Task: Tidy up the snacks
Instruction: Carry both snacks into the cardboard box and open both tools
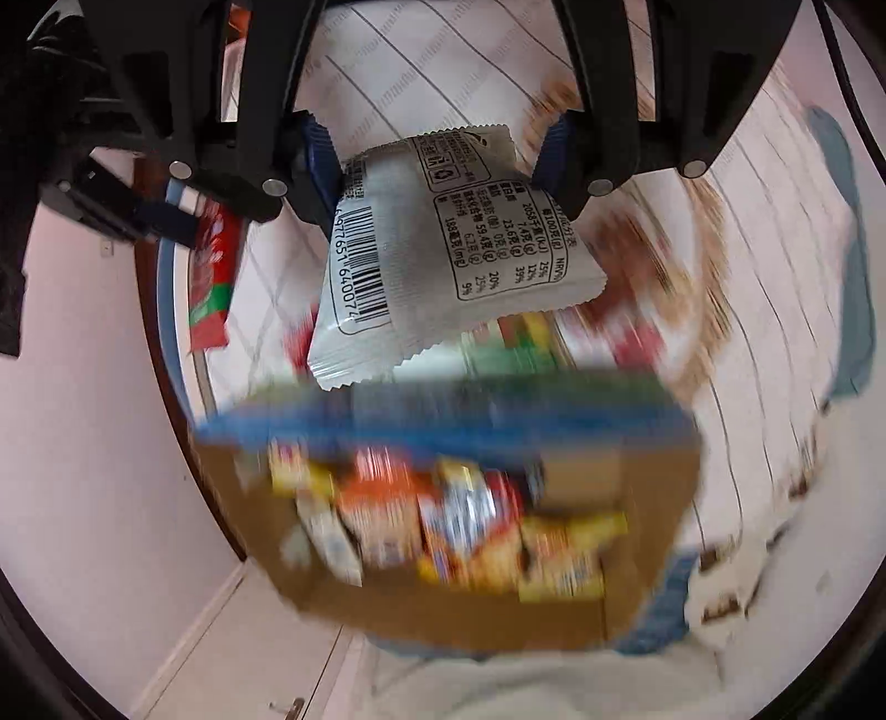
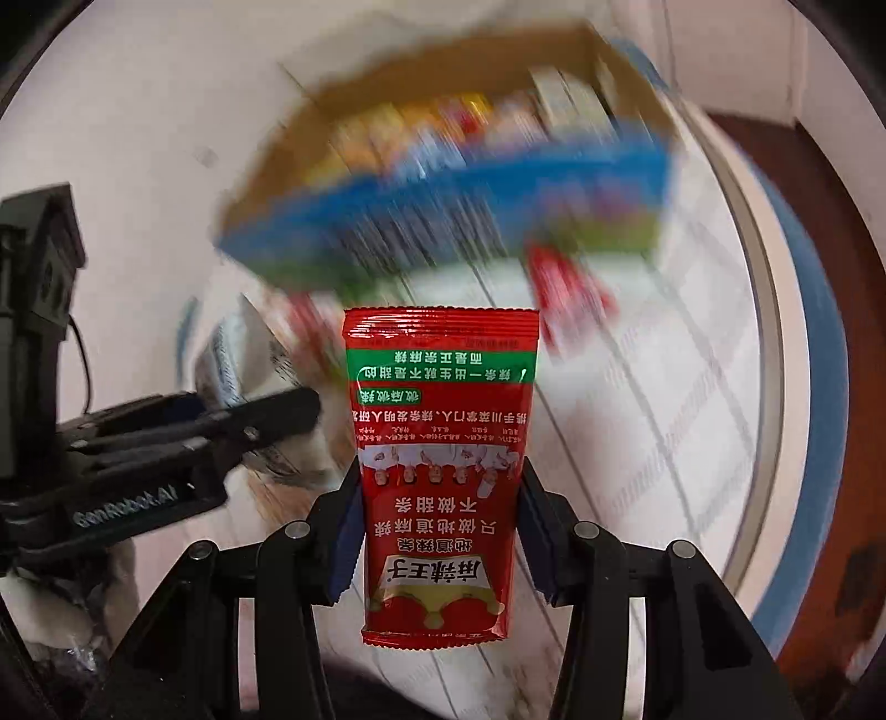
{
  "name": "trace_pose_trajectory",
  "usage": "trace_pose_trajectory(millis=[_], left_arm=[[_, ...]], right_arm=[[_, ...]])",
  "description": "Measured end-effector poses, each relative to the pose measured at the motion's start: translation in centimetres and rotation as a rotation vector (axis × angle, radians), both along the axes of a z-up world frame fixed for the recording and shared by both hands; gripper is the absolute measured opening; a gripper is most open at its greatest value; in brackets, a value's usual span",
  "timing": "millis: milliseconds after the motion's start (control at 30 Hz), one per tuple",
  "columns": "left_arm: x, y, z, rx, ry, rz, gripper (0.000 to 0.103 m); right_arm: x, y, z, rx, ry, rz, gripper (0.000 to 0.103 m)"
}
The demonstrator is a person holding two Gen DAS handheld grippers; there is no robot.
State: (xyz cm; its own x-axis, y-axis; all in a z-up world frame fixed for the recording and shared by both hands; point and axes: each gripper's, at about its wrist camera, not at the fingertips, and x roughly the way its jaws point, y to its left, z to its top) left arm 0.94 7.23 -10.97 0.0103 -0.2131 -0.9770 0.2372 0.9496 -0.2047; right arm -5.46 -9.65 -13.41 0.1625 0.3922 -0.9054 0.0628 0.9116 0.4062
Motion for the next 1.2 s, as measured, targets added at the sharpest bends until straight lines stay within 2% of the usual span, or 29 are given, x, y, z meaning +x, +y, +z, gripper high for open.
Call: trace_pose_trajectory(millis=[133,233,300,467,533,767,967,1033,1100,1200], left_arm=[[6.9,1.1,1.2,0.054,-0.054,-0.013,0.056],[11.7,1.9,0.5,0.108,-0.064,-0.015,0.056],[14.0,2.1,-0.6,0.134,-0.039,-0.017,0.056],[17.5,2.9,-3.9,0.172,0.057,-0.027,0.056],[18.1,3.1,-5.6,0.199,0.082,-0.042,0.056],[18.6,3.2,-7.4,0.204,0.133,-0.062,0.058],[18.6,3.6,-7.8,0.167,0.181,-0.026,0.060],[18.6,3.7,-7.5,0.157,0.177,-0.014,0.061],[18.5,3.7,-7.2,0.152,0.175,-0.006,0.071],[18.1,3.7,-6.3,0.136,0.155,0.004,0.073]], right_arm=[[8.2,1.4,2.7,-0.014,-0.110,0.001,0.052],[13.3,2.2,3.2,-0.027,-0.143,-0.008,0.052],[15.6,2.6,3.2,-0.021,-0.137,-0.026,0.052],[20.8,3.8,0.8,-0.002,-0.075,-0.059,0.052],[21.9,4.3,-0.2,0.008,-0.042,-0.061,0.052],[22.3,5.1,-3.9,0.024,0.060,-0.026,0.054],[22.1,4.9,-5.5,0.014,0.118,-0.005,0.083],[22.0,4.7,-5.4,0.000,0.119,-0.006,0.085],[21.9,4.5,-5.2,-0.014,0.118,-0.002,0.090],[21.7,4.3,-4.7,-0.049,0.116,0.000,0.094]])
